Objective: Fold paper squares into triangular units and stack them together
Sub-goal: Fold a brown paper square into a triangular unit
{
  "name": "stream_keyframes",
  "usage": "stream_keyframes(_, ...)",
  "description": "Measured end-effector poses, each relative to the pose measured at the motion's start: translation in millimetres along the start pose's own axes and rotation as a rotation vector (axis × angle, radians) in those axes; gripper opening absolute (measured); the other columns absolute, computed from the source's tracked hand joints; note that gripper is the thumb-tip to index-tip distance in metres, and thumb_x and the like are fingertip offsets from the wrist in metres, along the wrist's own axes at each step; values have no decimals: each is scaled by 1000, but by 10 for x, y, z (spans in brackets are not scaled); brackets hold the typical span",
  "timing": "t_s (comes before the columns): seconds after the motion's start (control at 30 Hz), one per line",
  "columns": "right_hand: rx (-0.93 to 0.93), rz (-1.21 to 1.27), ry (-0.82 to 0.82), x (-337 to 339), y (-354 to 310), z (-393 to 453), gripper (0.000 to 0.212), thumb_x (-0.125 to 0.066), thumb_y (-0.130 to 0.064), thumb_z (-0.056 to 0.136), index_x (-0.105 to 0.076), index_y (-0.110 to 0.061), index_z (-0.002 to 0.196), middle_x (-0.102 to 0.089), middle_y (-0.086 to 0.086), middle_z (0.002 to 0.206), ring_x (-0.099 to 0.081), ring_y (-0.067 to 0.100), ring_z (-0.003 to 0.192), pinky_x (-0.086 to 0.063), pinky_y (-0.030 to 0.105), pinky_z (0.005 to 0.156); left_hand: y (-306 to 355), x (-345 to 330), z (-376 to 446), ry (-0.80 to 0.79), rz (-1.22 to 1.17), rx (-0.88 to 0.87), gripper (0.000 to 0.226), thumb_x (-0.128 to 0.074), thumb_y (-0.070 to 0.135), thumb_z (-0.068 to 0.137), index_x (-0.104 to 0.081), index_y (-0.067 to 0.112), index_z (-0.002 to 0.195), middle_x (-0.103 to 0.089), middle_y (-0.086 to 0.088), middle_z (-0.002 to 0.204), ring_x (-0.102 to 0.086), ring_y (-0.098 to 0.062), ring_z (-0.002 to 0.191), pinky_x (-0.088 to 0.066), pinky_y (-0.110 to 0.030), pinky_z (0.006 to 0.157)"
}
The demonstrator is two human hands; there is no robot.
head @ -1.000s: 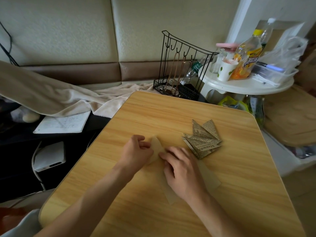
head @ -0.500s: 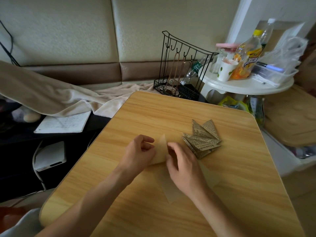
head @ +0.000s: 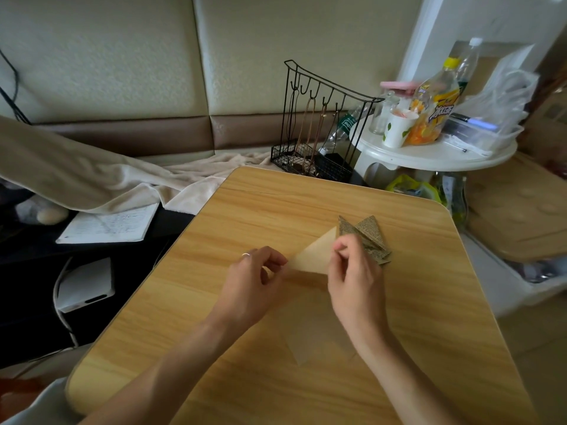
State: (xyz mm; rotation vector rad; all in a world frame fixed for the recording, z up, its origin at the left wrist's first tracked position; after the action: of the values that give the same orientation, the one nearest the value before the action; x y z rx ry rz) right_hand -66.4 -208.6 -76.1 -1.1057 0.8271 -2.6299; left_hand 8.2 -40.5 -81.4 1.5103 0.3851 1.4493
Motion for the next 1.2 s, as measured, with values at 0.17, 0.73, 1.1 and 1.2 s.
stream_keyframes(0.17, -130, -199, 54, 29, 213, -17, 4, -58, 0, 97, -60, -5, 97, -62, 8, 83, -59, 27, 76, -41, 30, 61, 77, -128, -60, -258, 200, -197, 45, -77, 29, 86, -62, 24, 128, -52, 7, 121, -47, -11, 109, -40, -16, 94)
stream_keyframes(0.73, 101, -347, -160, -191, 286, -154, 12, -65, -7, 87, -73, -10, 96, -64, 6, 98, -61, 31, 93, -52, 45, 78, -56, -167, -25, -259, 418, -172, 53, -70, 33, 92, -53, 22, 141, -47, 2, 132, -40, -20, 123, -31, -24, 109)
stream_keyframes(1.1, -13, -383, -230, -209, 297, -155, 32, -55, -27, 100, -69, -11, 125, -65, 5, 126, -59, 27, 116, -49, 46, 95, -69, 15, 21, -174, 183, 154, 70, -81, 21, 85, -44, 24, 144, -52, 1, 110, -48, -4, 86, -41, -13, 76)
stream_keyframes(1.2, 5, -347, -205, -216, 254, -162, 25, -61, -23, 97, -71, -12, 117, -65, 5, 121, -60, 29, 111, -50, 46, 91, -85, 42, 31, -130, 174, 188, 46, -74, 19, 90, -56, 21, 132, -62, 2, 107, -57, -13, 88, -43, -16, 68)
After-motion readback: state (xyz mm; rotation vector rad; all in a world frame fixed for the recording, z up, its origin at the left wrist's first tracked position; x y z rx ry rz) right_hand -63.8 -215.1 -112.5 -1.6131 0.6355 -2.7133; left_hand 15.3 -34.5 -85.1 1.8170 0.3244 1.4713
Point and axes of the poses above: each hand's wrist, its own z-axis towards the middle knuckle, its own x-axis out of the back of the hand, y = z × x, the point moved 2 cm from there along z, towards the middle knuckle
